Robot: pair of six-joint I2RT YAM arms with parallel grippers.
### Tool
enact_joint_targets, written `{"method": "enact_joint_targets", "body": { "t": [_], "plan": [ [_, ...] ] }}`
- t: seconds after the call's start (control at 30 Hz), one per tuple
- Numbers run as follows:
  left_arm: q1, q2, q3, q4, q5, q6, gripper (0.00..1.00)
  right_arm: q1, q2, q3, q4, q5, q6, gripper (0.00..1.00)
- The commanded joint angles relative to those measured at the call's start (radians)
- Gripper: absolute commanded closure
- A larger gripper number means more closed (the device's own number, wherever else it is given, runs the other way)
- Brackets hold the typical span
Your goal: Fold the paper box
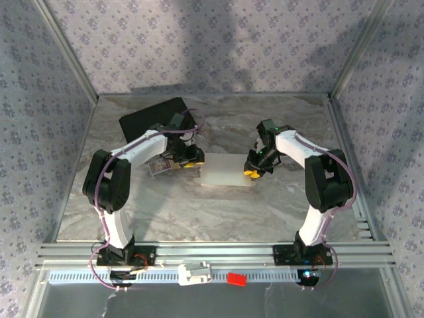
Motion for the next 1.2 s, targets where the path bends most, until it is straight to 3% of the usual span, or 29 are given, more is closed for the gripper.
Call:
{"method": "enact_joint_targets", "body": {
  "t": [0.0, 0.2, 0.43, 0.7, 0.8, 0.97, 1.17],
  "plan": [
    [-0.007, 0.027, 0.007, -0.003, 0.024, -0.012, 0.57, 0.01, 0.024, 0.015, -0.039, 0.039, -0.017, 0.79],
    [-0.048, 0.09, -0.005, 0.023, 0.023, -0.001, 0.56, 0.012, 0.031, 0.027, -0.049, 0.048, -0.023, 0.79],
    [-0.063, 0.101, -0.057, 0.052, -0.053, 0.02, 0.59, 0.01, 0.029, 0.029, -0.055, 0.047, -0.032, 0.78],
    [-0.066, 0.085, -0.12, 0.145, -0.042, 0.022, 0.68, -0.05, -0.069, 0.015, -0.033, -0.013, -0.115, 0.5],
    [-0.062, 0.071, -0.145, 0.176, -0.033, 0.018, 0.69, -0.097, -0.098, -0.032, 0.034, -0.069, -0.166, 0.44],
    [-0.047, 0.07, -0.176, 0.213, -0.002, 0.009, 0.7, -0.15, -0.067, -0.147, 0.181, -0.265, -0.205, 0.42],
    [-0.038, 0.082, -0.178, 0.224, 0.007, 0.005, 0.7, -0.147, 0.014, -0.19, 0.207, -0.26, -0.218, 0.44]
  ]
}}
